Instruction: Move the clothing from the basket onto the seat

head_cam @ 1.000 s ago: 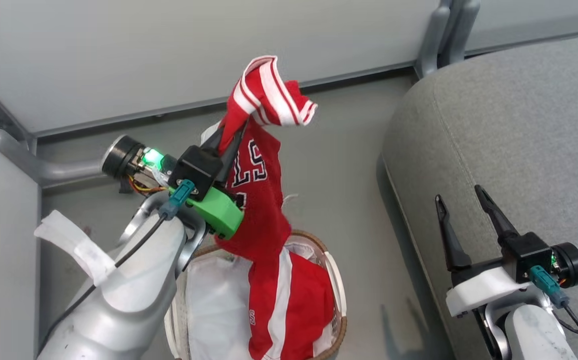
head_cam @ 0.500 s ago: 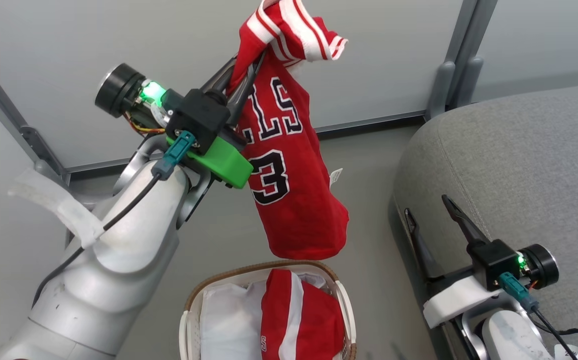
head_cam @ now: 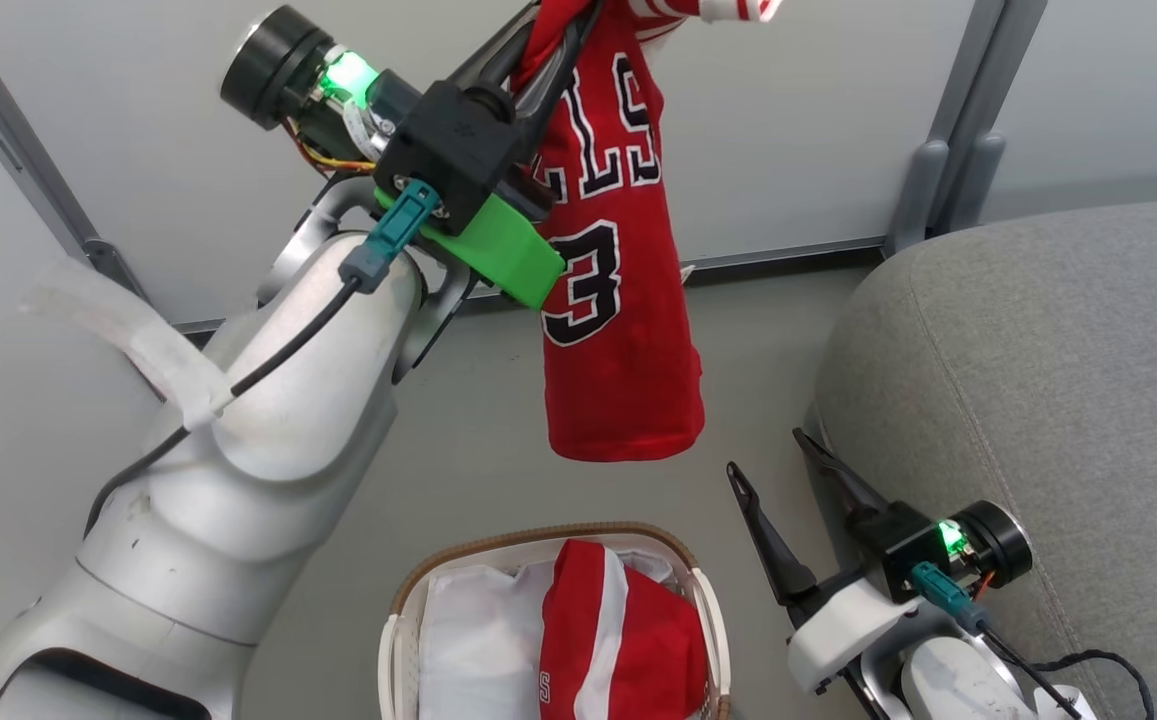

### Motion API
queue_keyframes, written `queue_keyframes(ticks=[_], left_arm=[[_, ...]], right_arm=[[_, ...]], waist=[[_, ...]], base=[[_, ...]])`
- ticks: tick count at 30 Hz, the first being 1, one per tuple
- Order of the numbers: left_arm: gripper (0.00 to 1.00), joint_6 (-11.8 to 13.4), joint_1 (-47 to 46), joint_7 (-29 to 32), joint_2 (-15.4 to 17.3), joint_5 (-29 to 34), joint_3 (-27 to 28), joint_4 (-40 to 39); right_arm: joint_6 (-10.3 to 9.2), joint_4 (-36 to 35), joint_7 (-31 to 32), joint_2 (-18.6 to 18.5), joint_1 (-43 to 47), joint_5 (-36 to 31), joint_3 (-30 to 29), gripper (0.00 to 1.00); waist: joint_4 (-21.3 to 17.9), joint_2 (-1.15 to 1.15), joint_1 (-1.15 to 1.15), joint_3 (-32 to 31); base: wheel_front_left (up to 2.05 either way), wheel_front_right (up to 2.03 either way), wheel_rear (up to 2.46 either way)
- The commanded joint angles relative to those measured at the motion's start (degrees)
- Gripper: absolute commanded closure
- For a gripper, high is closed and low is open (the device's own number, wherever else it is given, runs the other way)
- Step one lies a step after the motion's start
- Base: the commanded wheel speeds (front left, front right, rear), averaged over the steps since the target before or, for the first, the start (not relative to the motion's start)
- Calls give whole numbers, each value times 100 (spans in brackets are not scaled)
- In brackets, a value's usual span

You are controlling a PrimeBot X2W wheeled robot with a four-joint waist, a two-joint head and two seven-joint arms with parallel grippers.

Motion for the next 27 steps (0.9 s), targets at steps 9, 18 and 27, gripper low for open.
queue_keyframes(ticks=[9, 18, 27], left_arm=[[100, -23, -348, -2, -152, -203, -218, -164], [100, -23, -283, -2, -164, -313, -385, -346], [100, -22, -226, -1, -183, -444, -435, -453]], right_arm=[[-6, 735, -12, -28, -214, 278, 206, 0], [-6, 867, -12, -29, -452, 927, 664, 0], [-6, 925, -12, -30, -729, 1276, 733, 0]], waist=[[144, 0, 0, -46], [247, 0, 0, -69], [316, 0, 0, -63]], base=[[0, 0, 0], [0, 0, 0], [0, 0, 0]])
